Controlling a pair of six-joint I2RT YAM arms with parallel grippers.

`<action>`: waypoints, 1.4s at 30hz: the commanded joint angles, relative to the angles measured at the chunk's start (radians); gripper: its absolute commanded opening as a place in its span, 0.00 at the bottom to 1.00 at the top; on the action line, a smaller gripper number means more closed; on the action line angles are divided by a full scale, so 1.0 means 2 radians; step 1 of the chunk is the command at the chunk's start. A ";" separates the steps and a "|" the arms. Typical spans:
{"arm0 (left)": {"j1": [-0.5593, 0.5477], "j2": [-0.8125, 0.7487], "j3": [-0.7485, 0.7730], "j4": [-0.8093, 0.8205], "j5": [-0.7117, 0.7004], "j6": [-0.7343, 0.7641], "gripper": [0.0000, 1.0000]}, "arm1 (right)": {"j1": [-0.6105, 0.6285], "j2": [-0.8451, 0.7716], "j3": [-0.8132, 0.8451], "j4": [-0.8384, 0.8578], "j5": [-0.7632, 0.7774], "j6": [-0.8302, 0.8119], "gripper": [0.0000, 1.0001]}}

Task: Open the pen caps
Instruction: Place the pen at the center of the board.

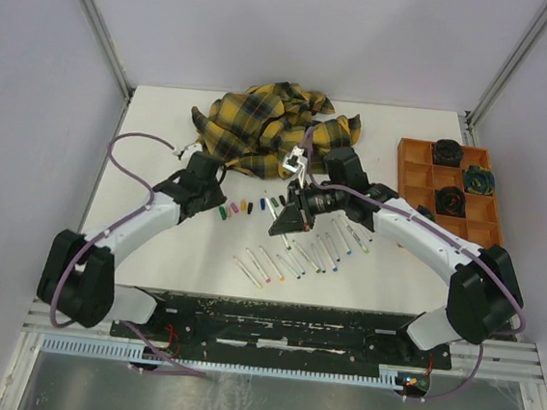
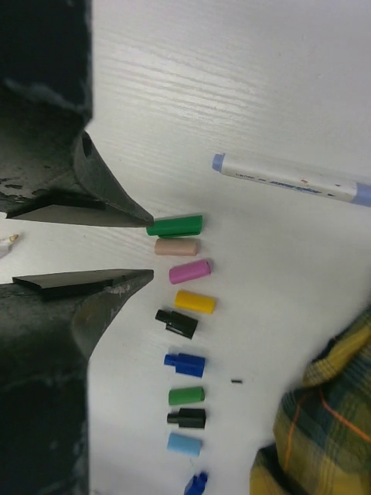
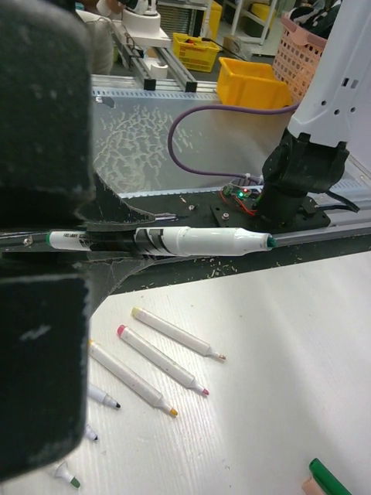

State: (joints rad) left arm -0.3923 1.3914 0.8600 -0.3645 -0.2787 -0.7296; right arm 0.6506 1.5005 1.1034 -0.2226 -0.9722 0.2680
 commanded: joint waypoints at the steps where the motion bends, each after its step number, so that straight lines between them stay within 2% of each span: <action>1: 0.000 -0.088 -0.034 0.023 0.000 0.043 0.36 | 0.025 0.008 0.013 0.011 0.037 -0.015 0.01; 5: 0.000 -0.201 -0.084 0.043 -0.014 0.074 0.41 | 0.058 0.024 0.016 -0.001 0.089 -0.012 0.01; 10: 0.000 -0.329 -0.120 0.034 -0.042 0.080 0.57 | 0.104 0.061 0.038 -0.015 0.184 0.041 0.02; 15: 0.000 -0.419 -0.119 0.001 -0.057 0.074 0.60 | 0.168 0.132 0.128 -0.117 0.352 0.075 0.00; 17: 0.000 -0.442 -0.116 -0.011 -0.063 0.073 0.60 | 0.191 0.166 0.162 -0.154 0.395 0.089 0.00; 25: 0.000 -0.513 -0.119 -0.057 -0.089 0.060 0.60 | 0.236 0.270 0.249 -0.215 0.417 0.117 0.04; 32: 0.000 -0.558 -0.125 -0.069 -0.097 0.053 0.60 | 0.241 0.317 0.302 -0.242 0.452 0.146 0.10; 42: 0.000 -0.570 -0.130 -0.071 -0.097 0.050 0.60 | 0.247 0.348 0.329 -0.261 0.471 0.163 0.18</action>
State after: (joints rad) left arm -0.3927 0.2672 0.6037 -0.5167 -0.4450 -0.6228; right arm 1.1355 2.1853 1.7187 -0.7048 -0.0811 0.5594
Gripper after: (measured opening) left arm 0.600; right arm 0.171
